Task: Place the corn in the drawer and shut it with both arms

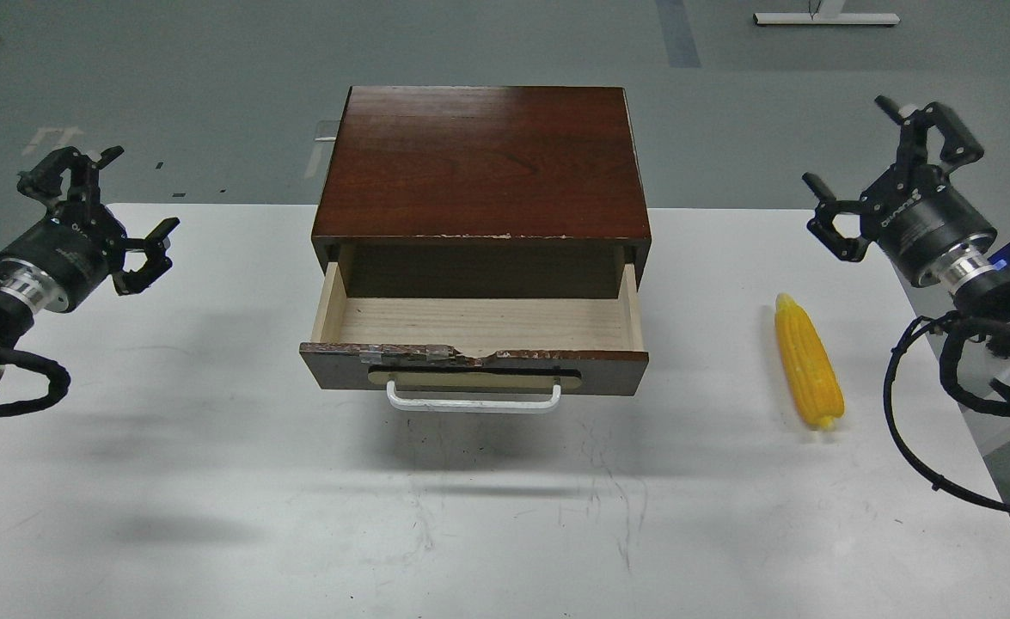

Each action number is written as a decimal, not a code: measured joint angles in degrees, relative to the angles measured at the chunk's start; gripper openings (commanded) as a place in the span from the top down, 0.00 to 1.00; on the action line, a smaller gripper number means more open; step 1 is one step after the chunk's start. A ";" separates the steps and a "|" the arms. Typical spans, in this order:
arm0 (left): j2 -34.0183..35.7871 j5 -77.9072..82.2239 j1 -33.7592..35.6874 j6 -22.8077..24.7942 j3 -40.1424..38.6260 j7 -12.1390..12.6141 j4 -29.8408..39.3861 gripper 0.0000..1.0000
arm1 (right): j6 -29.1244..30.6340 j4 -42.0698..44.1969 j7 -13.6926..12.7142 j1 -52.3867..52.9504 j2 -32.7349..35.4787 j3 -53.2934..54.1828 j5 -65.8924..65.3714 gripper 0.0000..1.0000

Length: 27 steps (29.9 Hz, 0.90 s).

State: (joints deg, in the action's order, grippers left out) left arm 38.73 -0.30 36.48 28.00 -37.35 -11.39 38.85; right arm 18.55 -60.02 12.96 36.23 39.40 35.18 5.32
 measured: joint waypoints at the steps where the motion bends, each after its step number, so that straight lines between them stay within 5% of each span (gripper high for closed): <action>1: 0.02 0.00 0.00 0.00 0.00 0.00 0.00 0.02 | -0.11 -0.01 -0.55 -0.05 -0.01 -0.12 0.04 0.00; 27: 1.04 0.03 0.27 -0.01 0.93 0.68 0.79 0.02 | -0.06 -0.20 -0.08 0.39 1.59 -0.35 -0.53 0.00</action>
State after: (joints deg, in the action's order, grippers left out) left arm 39.77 -0.27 36.75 27.99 -36.42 -10.71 39.64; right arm 18.49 -60.22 12.88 36.62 41.00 34.83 4.79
